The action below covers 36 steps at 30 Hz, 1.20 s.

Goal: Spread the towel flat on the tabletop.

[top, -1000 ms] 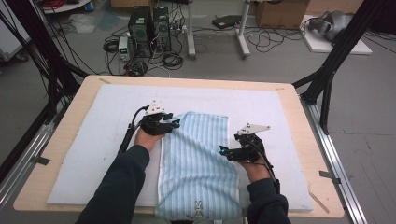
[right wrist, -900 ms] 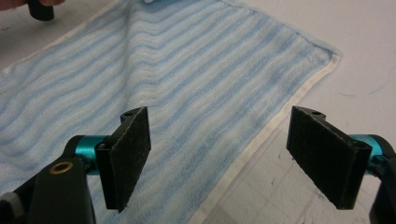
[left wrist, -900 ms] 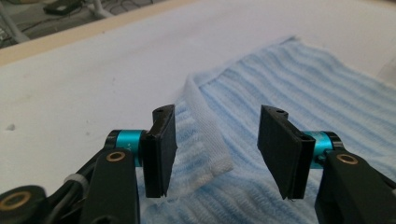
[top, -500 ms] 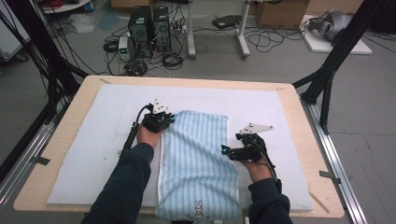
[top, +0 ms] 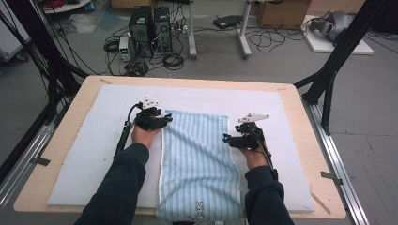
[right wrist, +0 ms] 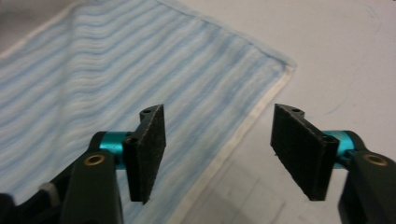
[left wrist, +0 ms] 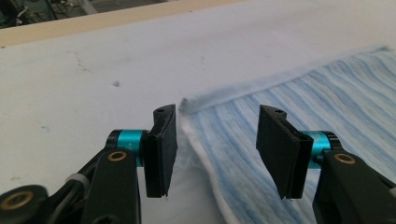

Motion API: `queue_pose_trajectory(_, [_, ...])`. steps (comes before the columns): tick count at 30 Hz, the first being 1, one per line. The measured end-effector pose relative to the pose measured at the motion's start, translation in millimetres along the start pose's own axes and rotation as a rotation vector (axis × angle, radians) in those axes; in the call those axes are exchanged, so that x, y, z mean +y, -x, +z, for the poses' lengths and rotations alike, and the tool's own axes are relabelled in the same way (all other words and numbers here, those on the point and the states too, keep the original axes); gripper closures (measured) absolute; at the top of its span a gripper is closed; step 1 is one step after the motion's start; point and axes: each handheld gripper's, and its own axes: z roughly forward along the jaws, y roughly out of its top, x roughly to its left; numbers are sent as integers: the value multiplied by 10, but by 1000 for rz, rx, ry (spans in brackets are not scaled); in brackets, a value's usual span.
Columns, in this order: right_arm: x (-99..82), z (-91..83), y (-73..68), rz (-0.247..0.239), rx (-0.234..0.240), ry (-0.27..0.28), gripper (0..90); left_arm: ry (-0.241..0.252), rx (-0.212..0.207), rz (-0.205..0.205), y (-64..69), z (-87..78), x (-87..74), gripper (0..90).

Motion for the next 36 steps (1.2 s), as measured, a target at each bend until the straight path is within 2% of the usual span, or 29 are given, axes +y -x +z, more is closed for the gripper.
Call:
queue_pose_trajectory(3, [75, 146, 97, 1, -27, -40, 424, -3, -43, 3, 31, -39, -47, 477])
queue_pose_trajectory(6, [143, 276, 133, -4, -29, -77, 445, -17, -75, -4, 64, -71, -123, 469])
queue_pose_trajectory(7, [173, 320, 140, -17, -29, -87, 447, -31, -83, 4, 81, -77, -152, 458])
queue_pose_trajectory(9, [236, 405, 139, -26, -32, -100, 453, -28, -91, 11, 93, -105, -166, 452])
queue_pose_trajectory(12, [299, 507, 152, -45, -60, -132, 466, -22, -113, 4, 112, -144, -162, 446])
queue_pose_trajectory(14, [302, 551, 172, -48, -73, -126, 510, -18, -119, 4, 121, -162, -173, 445])
queue_pose_trajectory(16, [259, 606, 243, -13, -89, -145, 524, -24, -121, 3, 121, -167, -189, 446])
queue_pose_trajectory(17, [238, 622, 286, 25, -71, -135, 534, -27, -122, -1, 116, -167, -197, 445])
queue_pose_trajectory(18, [229, 620, 319, 54, -59, -124, 581, -31, -122, -1, 109, -167, -202, 445])
queue_pose_trajectory(19, [228, 618, 331, 48, -60, -121, 639, -33, -124, -4, 107, -166, -205, 445])
queue_pose_trajectory(21, [231, 619, 348, 33, -21, -117, 851, -35, -123, -6, 105, -164, -205, 445])
queue_pose_trajectory(24, [264, 641, 340, 3, -17, -132, 868, -36, -120, -9, 105, -161, -204, 447])
queue_pose_trajectory(25, [293, 645, 341, -14, -39, -142, 871, -38, -116, -9, 101, -163, -202, 447])
queue_pose_trajectory(26, [328, 647, 356, -41, -88, -148, 872, -39, -115, -10, 99, -164, -201, 447])
queue_pose_trajectory(28, [367, 634, 435, -17, -136, -130, 873, -35, -111, -16, 96, -166, -197, 447])
queue_pose_trajectory(31, [390, 638, 563, 16, -188, -139, 872, -33, -101, -19, 82, -166, -187, 451])
queue_pose_trajectory(34, [422, 644, 615, 36, -212, -108, 871, -38, -96, -36, 66, -151, -166, 451])
queue_pose_trajectory(36, [437, 667, 626, 30, -245, -108, 870, -31, -95, -48, 65, -138, -134, 449])
